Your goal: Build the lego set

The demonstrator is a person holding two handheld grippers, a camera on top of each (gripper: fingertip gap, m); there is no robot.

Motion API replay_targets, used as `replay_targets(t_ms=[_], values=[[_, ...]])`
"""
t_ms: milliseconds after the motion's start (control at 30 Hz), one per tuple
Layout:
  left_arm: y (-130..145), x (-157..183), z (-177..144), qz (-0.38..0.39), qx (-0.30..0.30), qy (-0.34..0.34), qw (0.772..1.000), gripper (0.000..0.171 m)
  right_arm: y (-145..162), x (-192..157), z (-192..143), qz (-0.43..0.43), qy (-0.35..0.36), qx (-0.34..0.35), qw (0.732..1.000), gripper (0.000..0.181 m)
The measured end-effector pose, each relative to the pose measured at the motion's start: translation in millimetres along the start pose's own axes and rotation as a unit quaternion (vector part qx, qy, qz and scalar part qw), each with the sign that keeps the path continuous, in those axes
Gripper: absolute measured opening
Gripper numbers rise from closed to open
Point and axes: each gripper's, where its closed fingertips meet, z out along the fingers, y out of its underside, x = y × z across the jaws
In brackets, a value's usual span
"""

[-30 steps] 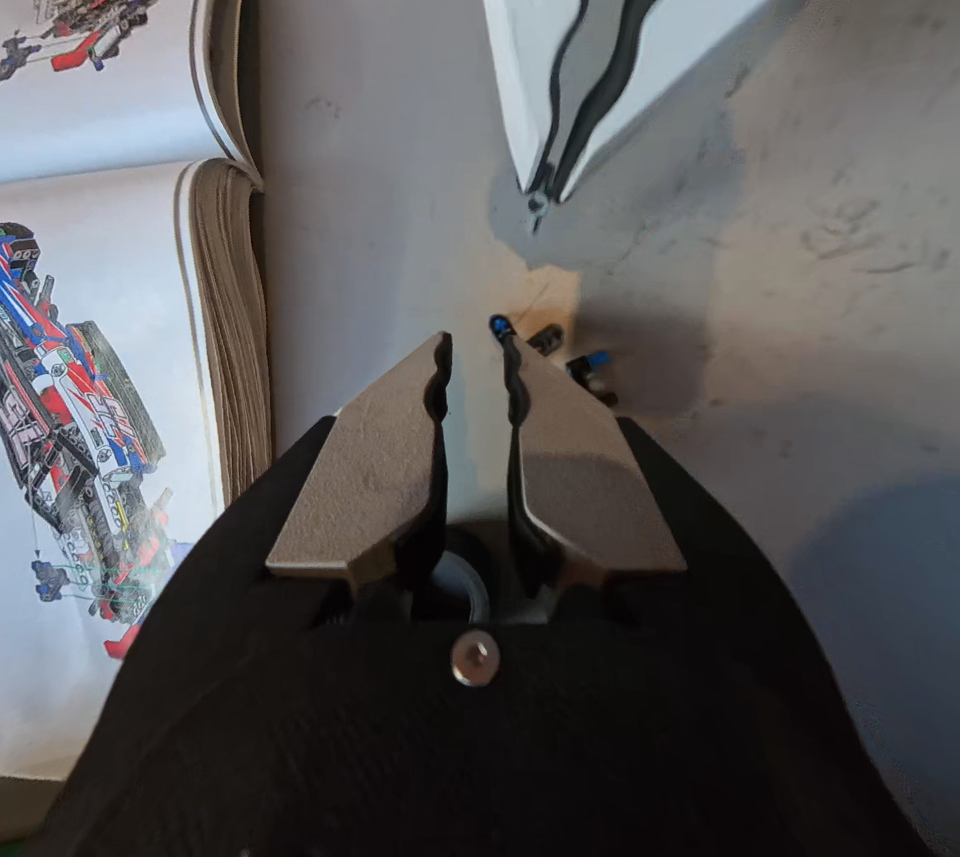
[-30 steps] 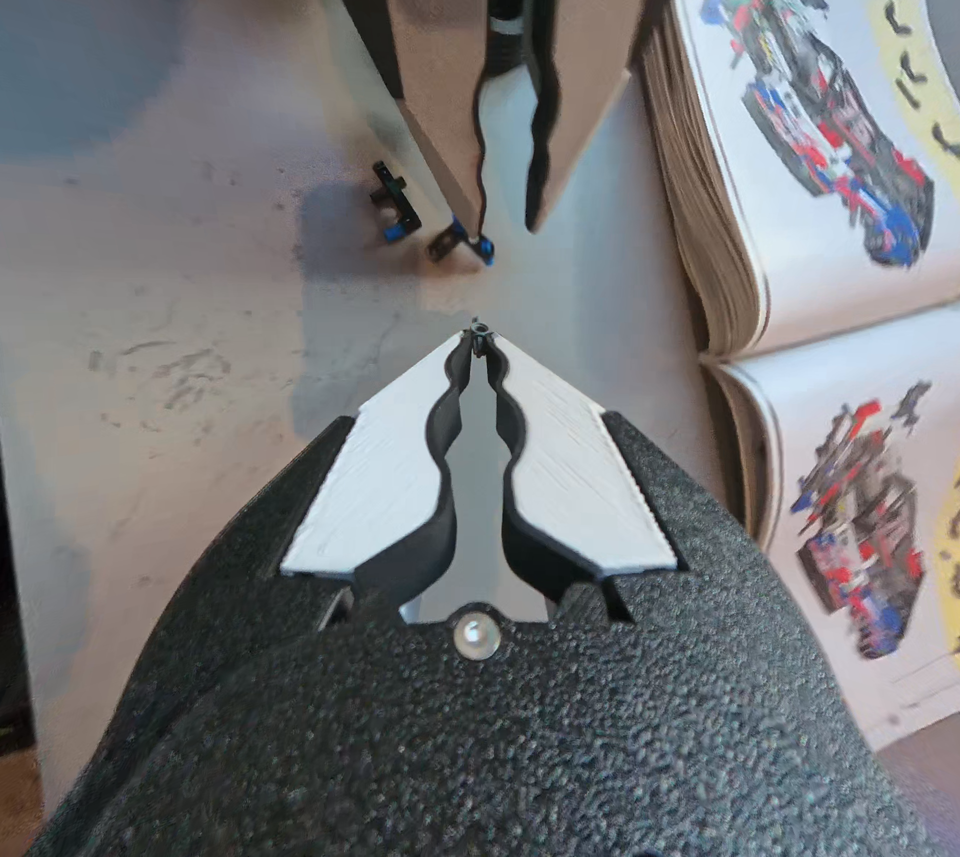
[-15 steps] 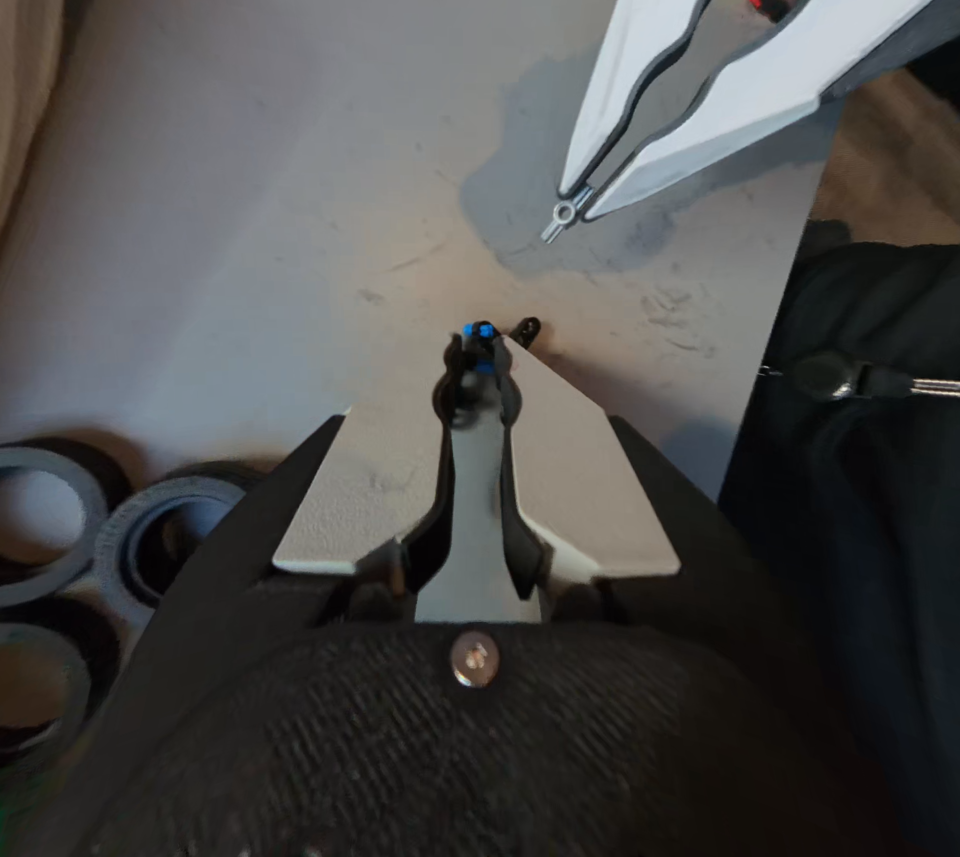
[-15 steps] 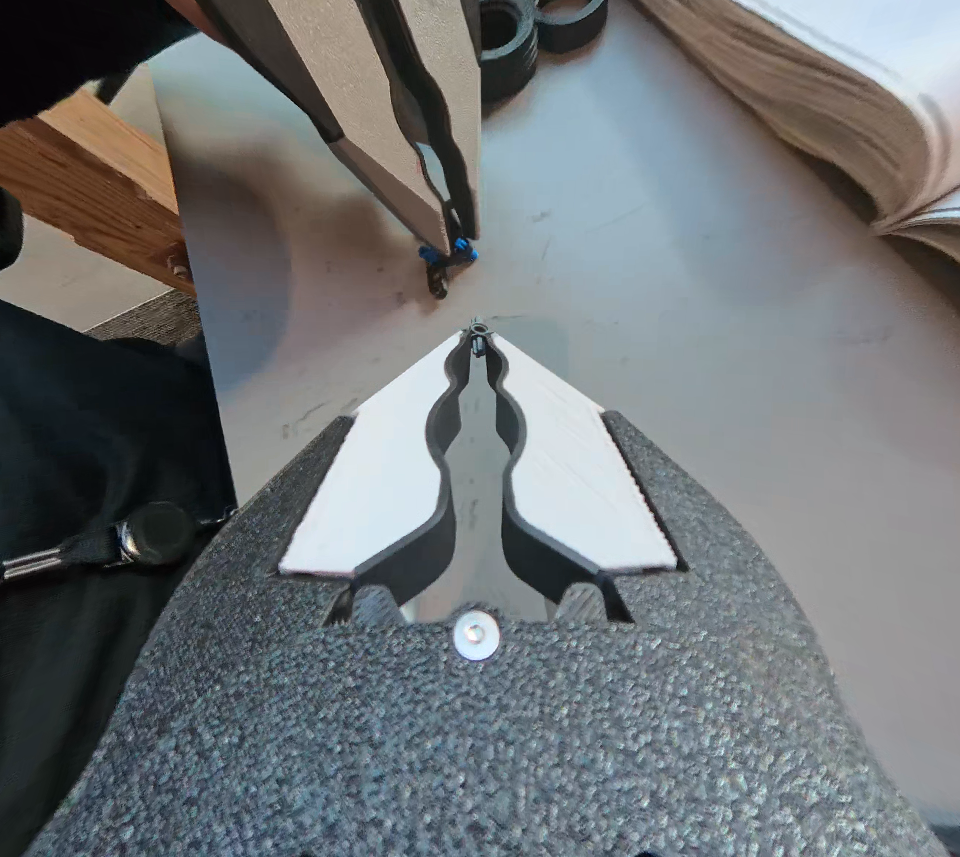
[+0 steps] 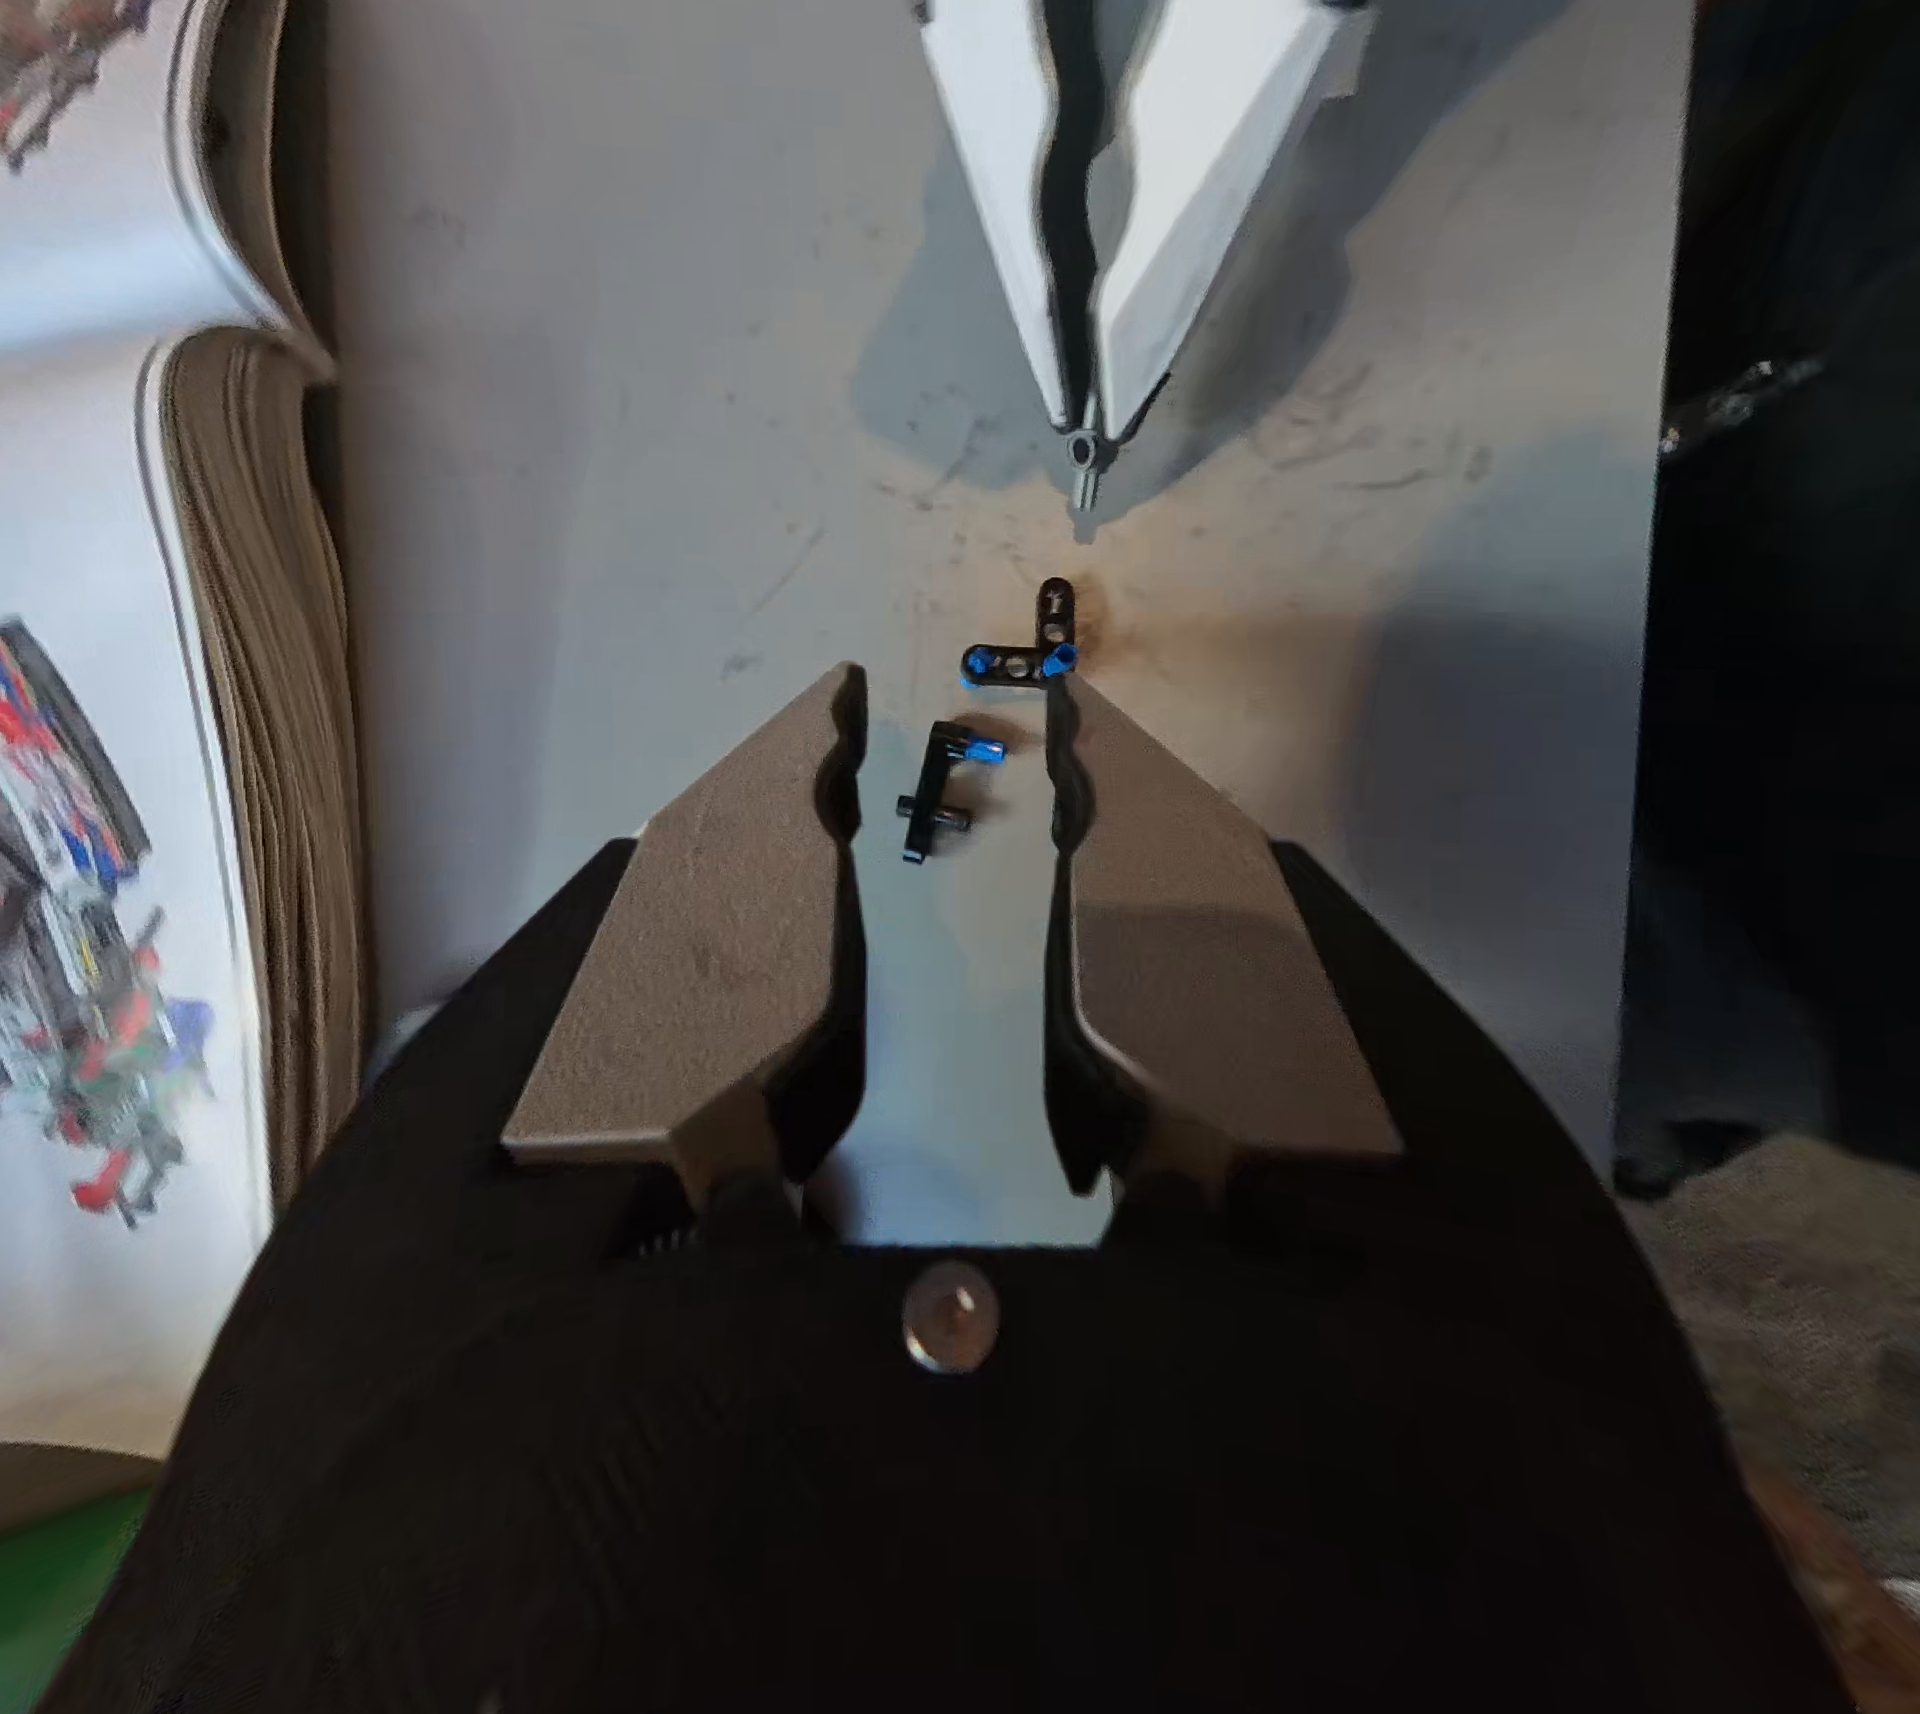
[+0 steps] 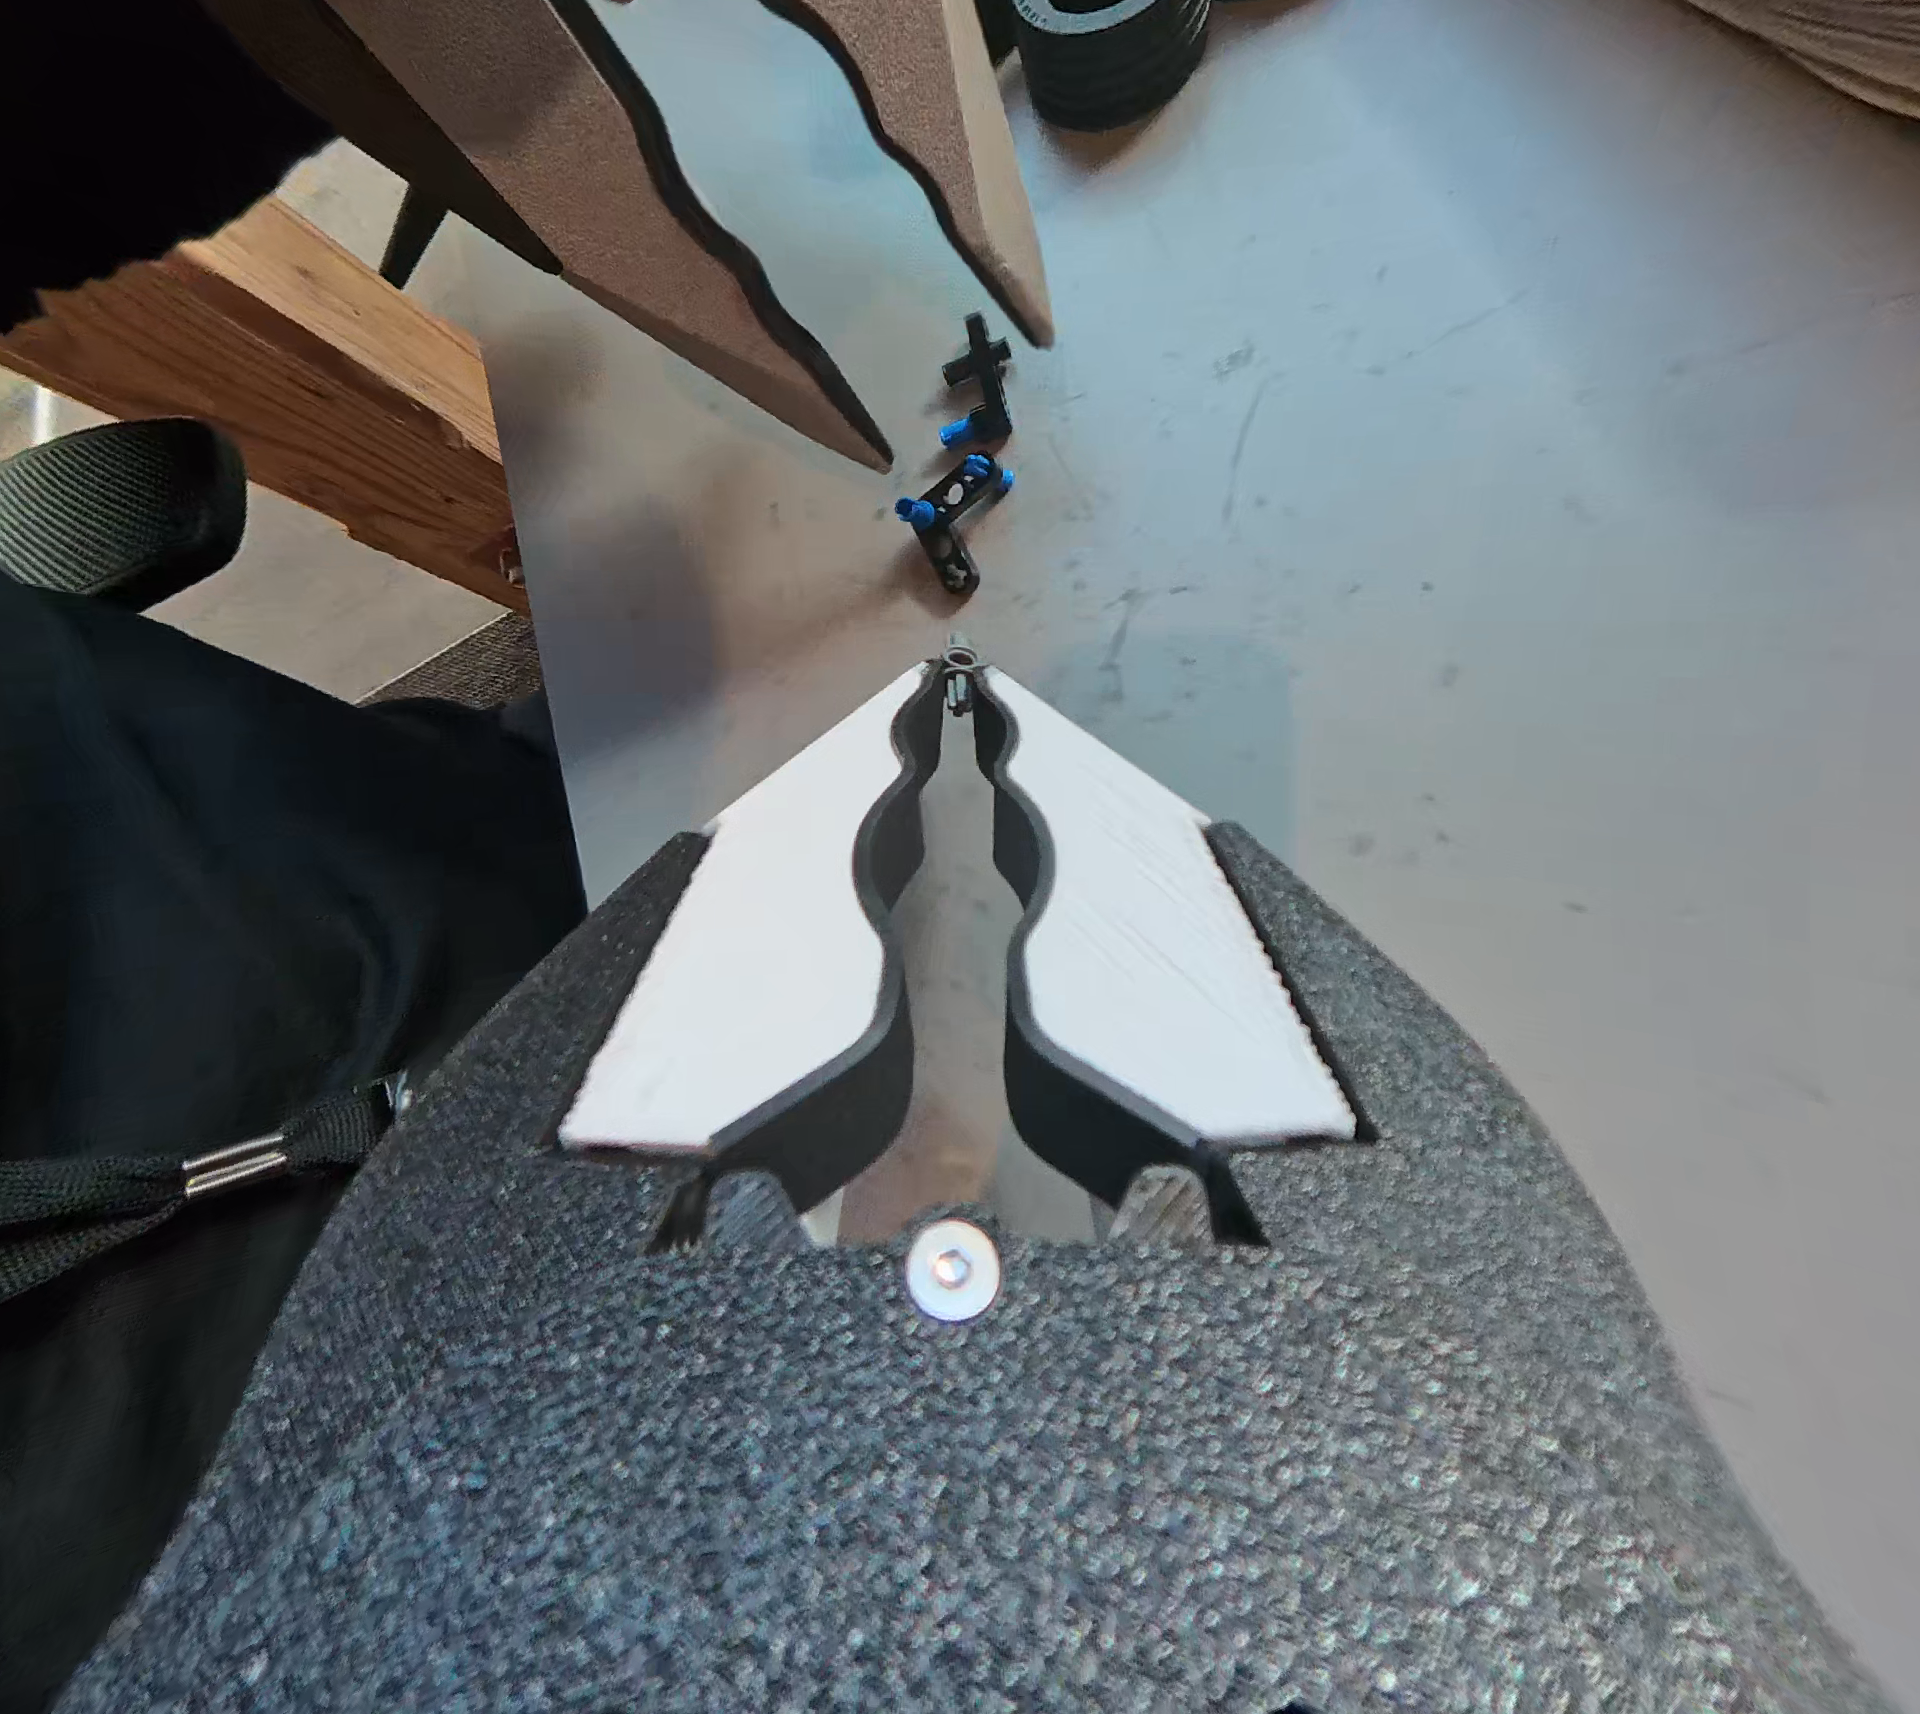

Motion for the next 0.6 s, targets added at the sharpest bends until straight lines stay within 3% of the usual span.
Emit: replay_targets(t_ms=[100, 233, 333, 400, 600], values=[[-1.0, 2.1, 2.9, 0.063, -0.001, 0.036, 0.997, 0.035, -1.5, -2.6, -0.9, 0.007, -0.004, 0.003, 1.0, 0.005], [-3.4, 11.4, 8.8, 0.079, 0.001, 0.084, 0.993, 0.041, -0.5, -3.5, -2.8, 0.008, -0.005, 0.003, 1.0, 0.005], [6.3, 12.5, 19.7, 0.078, -0.028, 0.09, 0.993, 0.033, -0.3, -2.1, -0.8, 0.018, -0.01, 0.005, 1.0, 0.005], [2.7, 17.8, 21.3, 0.061, -0.02, 0.101, 0.993, 0.021, -1.0, -0.8, 0.6, 0.023, -0.011, 0.007, 1.0, 0.004], [-4.9, 19.0, 27.6, -0.025, -0.032, 0.053, 0.998, 0.022, -0.2, 5.0, -4.1, 0.025, 0.002, 0.001, 1.0, 0.004]])
